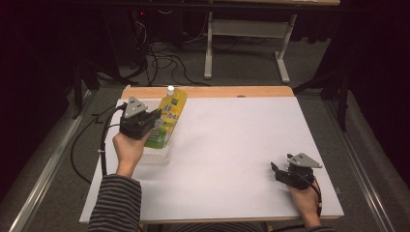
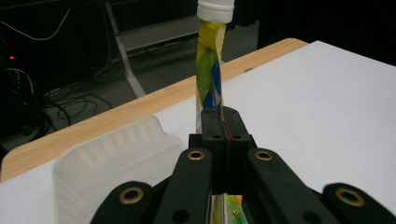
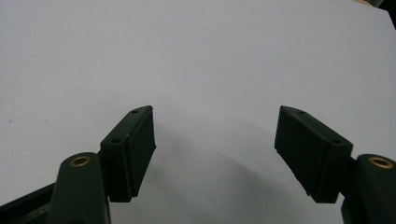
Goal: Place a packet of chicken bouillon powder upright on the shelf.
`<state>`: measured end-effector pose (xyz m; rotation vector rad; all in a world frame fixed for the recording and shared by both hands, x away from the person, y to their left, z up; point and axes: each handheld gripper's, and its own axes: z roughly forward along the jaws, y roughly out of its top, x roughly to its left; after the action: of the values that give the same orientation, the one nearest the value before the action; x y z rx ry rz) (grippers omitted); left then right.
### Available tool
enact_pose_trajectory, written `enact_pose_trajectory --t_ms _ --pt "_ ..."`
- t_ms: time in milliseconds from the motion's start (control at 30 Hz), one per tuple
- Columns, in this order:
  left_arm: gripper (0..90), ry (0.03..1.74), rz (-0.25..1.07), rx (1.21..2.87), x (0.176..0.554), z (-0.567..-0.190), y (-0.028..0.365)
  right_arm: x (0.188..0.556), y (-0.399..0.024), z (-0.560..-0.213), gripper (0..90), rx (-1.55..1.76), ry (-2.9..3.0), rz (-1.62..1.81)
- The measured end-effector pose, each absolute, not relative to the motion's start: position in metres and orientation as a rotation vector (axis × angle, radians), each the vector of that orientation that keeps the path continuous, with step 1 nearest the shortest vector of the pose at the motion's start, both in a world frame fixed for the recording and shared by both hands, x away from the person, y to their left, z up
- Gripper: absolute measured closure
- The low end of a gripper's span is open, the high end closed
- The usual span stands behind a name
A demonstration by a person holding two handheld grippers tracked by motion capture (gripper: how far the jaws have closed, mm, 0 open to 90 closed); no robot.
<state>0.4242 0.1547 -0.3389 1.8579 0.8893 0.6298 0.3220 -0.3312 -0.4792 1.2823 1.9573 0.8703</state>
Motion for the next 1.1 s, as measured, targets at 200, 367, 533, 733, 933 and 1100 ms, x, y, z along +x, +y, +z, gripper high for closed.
enact_pose_trajectory --t_ms 200,367,533,733,933,1100 --pt "90.0 0.892 0.621 1.873 0.425 -0.348 0.158 0.322 -0.331 -0.479 29.6 1.282 1.957 0.87" --pt "90.0 0.897 0.618 1.913 0.424 -0.35 0.162 0.322 -0.331 -0.479 29.6 1.28 1.956 0.869" --pt "90.0 0.908 0.604 1.954 0.422 -0.351 0.168 0.322 -0.331 -0.479 29.6 1.28 1.957 0.869" --pt "89.7 0.945 0.569 1.986 0.421 -0.347 0.176 0.322 -0.331 -0.479 29.6 1.279 1.956 0.868" --pt "89.5 0.986 0.543 2.059 0.417 -0.343 0.183 0.322 -0.331 -0.479 29.6 1.274 1.957 0.865" --pt "89.6 1.012 0.502 2.098 0.416 -0.339 0.187 0.322 -0.33 -0.479 29.7 1.275 1.96 0.859"
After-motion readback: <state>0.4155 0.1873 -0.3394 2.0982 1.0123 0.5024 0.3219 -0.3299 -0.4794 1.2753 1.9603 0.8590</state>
